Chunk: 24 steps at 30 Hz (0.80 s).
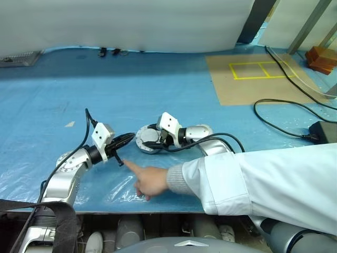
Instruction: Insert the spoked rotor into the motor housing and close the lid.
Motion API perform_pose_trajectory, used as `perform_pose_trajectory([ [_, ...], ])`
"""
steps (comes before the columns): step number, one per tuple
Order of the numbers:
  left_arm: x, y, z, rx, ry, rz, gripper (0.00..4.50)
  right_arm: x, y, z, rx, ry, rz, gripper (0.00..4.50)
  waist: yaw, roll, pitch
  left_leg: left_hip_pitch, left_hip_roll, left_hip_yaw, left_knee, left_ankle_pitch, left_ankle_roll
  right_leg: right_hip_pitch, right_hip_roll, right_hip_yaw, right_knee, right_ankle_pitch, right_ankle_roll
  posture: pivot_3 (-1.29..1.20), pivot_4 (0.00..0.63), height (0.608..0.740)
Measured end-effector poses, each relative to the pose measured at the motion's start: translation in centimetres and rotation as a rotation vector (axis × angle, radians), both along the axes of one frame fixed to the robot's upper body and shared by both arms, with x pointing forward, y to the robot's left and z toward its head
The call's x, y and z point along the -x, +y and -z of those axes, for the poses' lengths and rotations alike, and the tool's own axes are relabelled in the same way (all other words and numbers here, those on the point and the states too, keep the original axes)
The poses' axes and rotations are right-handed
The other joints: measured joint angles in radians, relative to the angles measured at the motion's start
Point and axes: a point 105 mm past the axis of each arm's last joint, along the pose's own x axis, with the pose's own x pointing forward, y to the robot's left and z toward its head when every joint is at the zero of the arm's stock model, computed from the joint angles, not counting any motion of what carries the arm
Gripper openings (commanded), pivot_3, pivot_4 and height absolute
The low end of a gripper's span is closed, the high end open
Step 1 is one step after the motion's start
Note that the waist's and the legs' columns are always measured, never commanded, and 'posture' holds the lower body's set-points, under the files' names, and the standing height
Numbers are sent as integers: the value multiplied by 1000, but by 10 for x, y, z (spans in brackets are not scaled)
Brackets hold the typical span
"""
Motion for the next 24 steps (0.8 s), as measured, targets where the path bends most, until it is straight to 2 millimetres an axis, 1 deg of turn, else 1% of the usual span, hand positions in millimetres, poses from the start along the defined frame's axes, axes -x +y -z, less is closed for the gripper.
perform_pose_trajectory([
  [5, 6, 13, 10, 9, -4, -24, 0, 0, 0, 0, -1, 1, 0, 2933, 0, 0, 0, 0, 0, 0, -1, 0, 0, 0, 0, 0, -1, 0, 0, 0, 150, 740],
  [9, 13, 14, 18, 12, -6, -4, 0, 1, -1, 0, -1, 2, -3, 2933, 1, 0, 0, 0, 0, 0, -2, 0, 0, 1, 0, 0, -3, 0, 0, 0, 150, 740],
  [13, 15, 12, 22, 42, -25, 10, 0, 1, 0, 0, -2, 4, -8, 2933, 0, 0, 0, 0, 0, 0, -2, 0, 0, 1, 0, 0, -4, 0, 0, 0, 150, 740],
  [16, 17, 17, 28, 42, -22, 4, 0, 1, -1, 0, -7, 8, -10, 2933, 1, 0, 0, 0, 1, 1, -2, 0, 0, 1, 1, 0, -4, 0, 0, 0, 150, 740],
  [19, 20, 22, 28, 44, -35, -7, 0, 2, -2, 0, -17, 15, -8, 2933, 1, 0, 0, 0, 1, 1, -2, 0, 0, 1, 0, 0, -5, 0, 0, 0, 150, 740],
  [24, 30, 28, 30, 50, -35, -6, 0, 3, -2, 0, -46, 43, -9, 2933, 1, 0, 0, 0, 1, 2, -3, 0, 0, 1, 1, 0, -5, 0, 0, 0, 150, 740],
])
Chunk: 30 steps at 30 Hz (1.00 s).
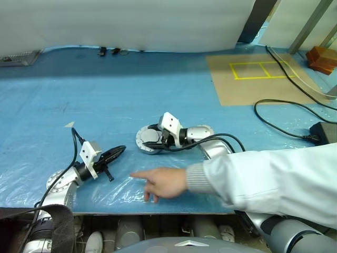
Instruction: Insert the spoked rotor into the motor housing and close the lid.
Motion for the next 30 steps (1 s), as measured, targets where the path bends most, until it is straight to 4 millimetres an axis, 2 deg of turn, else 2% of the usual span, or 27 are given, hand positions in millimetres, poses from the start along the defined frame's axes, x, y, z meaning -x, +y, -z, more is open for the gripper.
perform_pose_trajectory([
  [5, 6, 3, -3, 3, -13, 4, 0, 0, 1, 0, -7, 8, -4, 2933, 0, 0, 0, 0, 0, 0, -1, 0, 0, 0, 0, 0, -1, 2, -4, 0, 150, 740],
  [9, 6, 1, -9, 4, -32, 8, 0, -1, 4, 0, -9, 15, -4, 2933, -4, 0, 0, 0, 1, 1, -1, 0, 0, 0, 1, 0, -1, 1, -1, 0, 150, 740],
  [30, 1, -1, -15, 15, -47, 0, 0, -8, -1, 1, 24, -2, -41, 2933, 2, -1, -1, 3, 1, 2, 0, 0, 0, 3, 1, 0, 0, 2, -4, 0, 150, 740],
])
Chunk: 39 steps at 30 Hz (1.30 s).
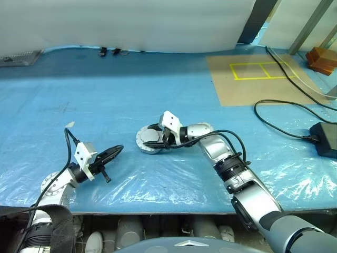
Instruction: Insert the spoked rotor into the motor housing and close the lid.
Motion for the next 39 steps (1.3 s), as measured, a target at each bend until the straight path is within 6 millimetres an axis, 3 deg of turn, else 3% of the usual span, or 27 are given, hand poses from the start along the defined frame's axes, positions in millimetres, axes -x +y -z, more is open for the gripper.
perform_pose_trajectory([
  [13, 4, 0, 5, 8, 17, -4, 0, -6, 1, 7, -3, -60, 36, 2933, 2, 1, -1, 14, -1, -2, -1, 0, 0, 12, -1, 0, 0, -3, 5, 0, 150, 740],
  [27, 2, -4, 6, 14, 23, 3, 0, -7, 4, 7, 16, -104, 41, 2933, 0, 0, -1, 14, -2, -2, -3, 0, 0, 12, -1, 0, -2, -3, 5, 0, 150, 740],
  [39, -2, -6, 2, 20, 12, -1, 0, 1, -3, 6, 63, -25, -11, 2933, 4, -1, -7, 11, -3, -1, -7, -1, 0, 11, -1, 1, -4, -6, 8, 0, 150, 740],
])
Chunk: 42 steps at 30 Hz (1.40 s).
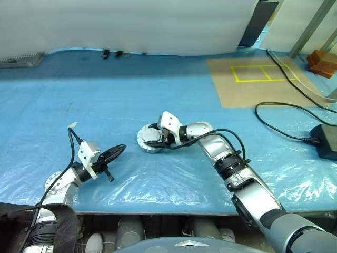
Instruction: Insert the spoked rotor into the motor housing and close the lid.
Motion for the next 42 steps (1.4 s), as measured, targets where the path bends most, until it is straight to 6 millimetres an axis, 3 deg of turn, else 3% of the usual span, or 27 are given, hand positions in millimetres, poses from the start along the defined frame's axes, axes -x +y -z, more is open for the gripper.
perform_pose_trajectory([
  [7, -3, -4, -4, 3, -6, 11, 0, 3, 0, 2, 14, 4, -17, 2933, 0, 2, -10, 0, 0, 1, -2, -5, -3, 0, 0, 0, 1, -3, -7, 0, 150, 740],
  [10, -9, -15, -12, 5, -25, 41, 0, 1, -1, 3, 16, 4, -4, 2933, 1, 2, -10, 3, 0, 1, -1, -5, -3, 3, 0, 0, 1, -7, 0, 0, 150, 740],
  [19, -32, -44, -25, -71, -37, 99, 0, 2, 0, 3, 14, 5, -5, 2933, -2, 4, -12, 3, 0, 0, -1, -5, -3, 3, 0, 0, 2, -7, 0, 0, 150, 740],
  [32, -44, -62, -17, -283, 28, 156, 0, 3, 0, 1, 10, 20, 23, 2933, -2, 4, -12, 1, 0, 0, -1, -5, -3, 1, 0, 0, 2, -7, 0, 0, 150, 740],
  [37, -45, -66, -19, -306, 16, 158, 0, 1, -1, 0, -2, 10, 49, 4474, -3, 4, -12, 0, 0, 0, -1, -5, -3, 1, 0, 0, 1, -7, 0, 0, 150, 740],
  [42, -45, -68, -21, -302, 16, 163, 0, 1, -3, -1, -17, 17, 52, 4474, -3, 4, -12, -1, 0, 0, -1, -5, -3, -1, 0, 0, 1, -7, 0, 0, 150, 740],
])
